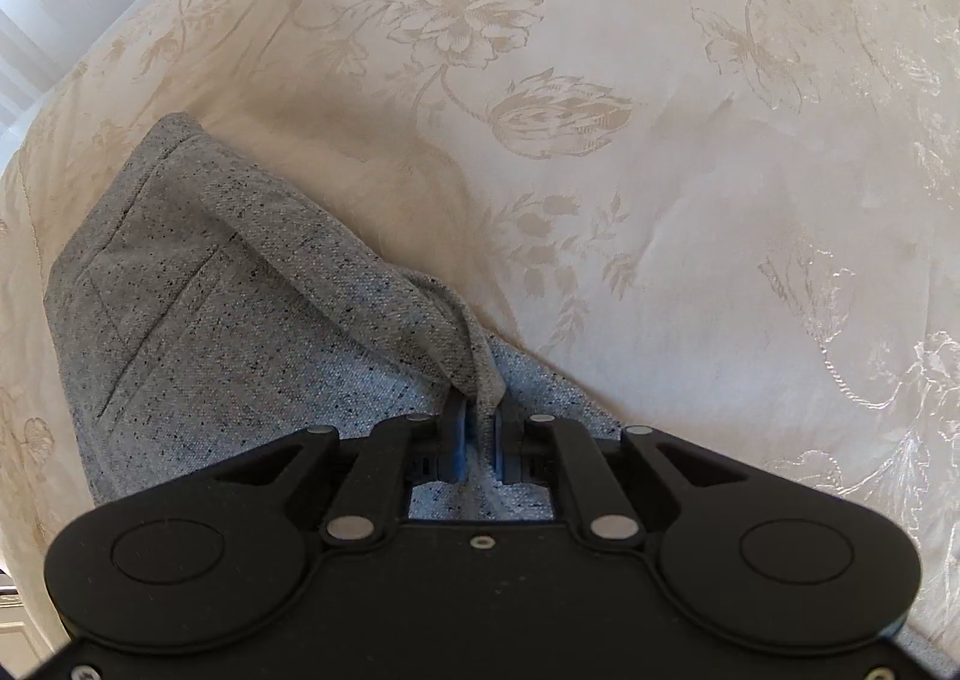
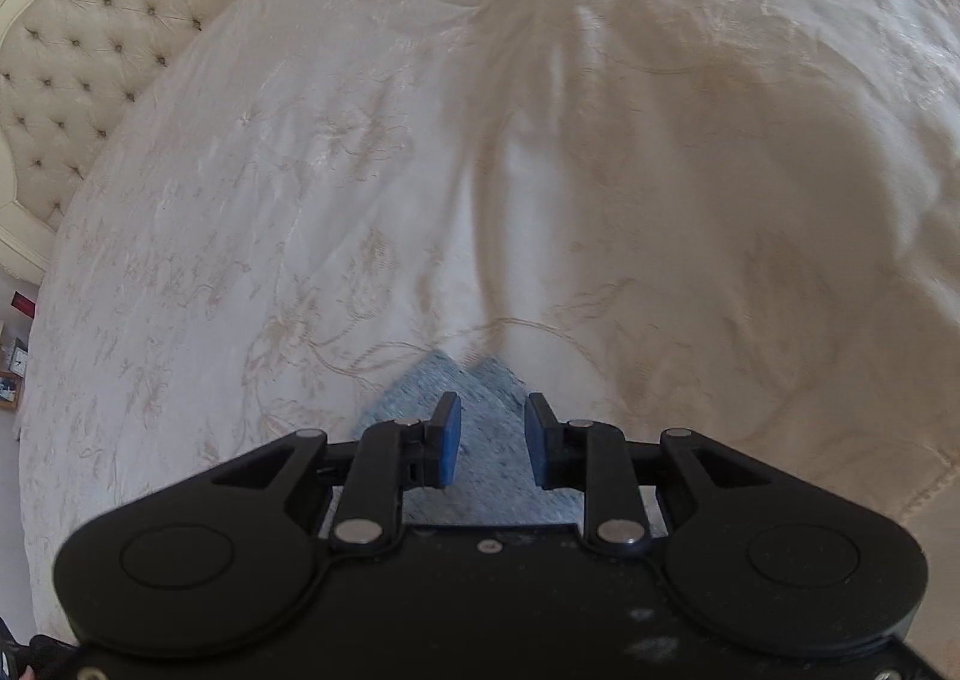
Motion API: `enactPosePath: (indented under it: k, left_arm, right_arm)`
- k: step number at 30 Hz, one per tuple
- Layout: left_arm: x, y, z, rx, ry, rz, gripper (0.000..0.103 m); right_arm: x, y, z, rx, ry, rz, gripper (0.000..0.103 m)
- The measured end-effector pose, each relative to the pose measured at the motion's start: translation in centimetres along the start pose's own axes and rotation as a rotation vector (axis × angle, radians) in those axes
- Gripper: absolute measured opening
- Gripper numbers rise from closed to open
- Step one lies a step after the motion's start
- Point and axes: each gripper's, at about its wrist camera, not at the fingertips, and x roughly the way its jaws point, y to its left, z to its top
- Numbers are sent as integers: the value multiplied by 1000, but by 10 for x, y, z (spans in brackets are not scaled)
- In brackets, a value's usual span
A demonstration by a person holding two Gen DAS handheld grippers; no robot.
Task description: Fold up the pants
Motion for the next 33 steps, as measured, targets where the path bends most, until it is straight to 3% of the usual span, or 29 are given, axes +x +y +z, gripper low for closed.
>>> enactPosePath:
  k: [4,8,11,13,16,23,30,31,32,33]
  left_arm:
    - [-14,11,0,-55,-43,-40,20]
    - [-31,16,6,-58,-120,-61,24]
    - [-39,6,19,36,-148,-26,24]
    - [-54,2,20,79,-221,8,24]
    - [-77,-3,13,147,-275,-32,24]
    - [-112,-21,-65,365,-290,-181,24]
    - [-133,-44,-147,553,-252,-261,24]
    - [-135,-46,-156,575,-248,-274,24]
    - [-137,-49,-163,595,-240,-287,24]
    - [-138,-52,-171,619,-229,-302,24]
  right_arm:
    - [-4,-12,-18,8,25,-32,26]
    - [-11,-13,-37,22,51,11,26]
    - [-12,-8,-48,-28,85,48,26]
    - [-9,-3,-53,-55,105,52,26]
    - [-5,-8,-59,-13,124,66,26]
    - [20,-7,-58,35,121,56,26]
    - [41,6,-50,74,106,77,26]
    - [41,8,-49,78,94,85,23]
    - [40,11,-48,75,76,98,2]
    - [36,16,-46,59,68,111,2]
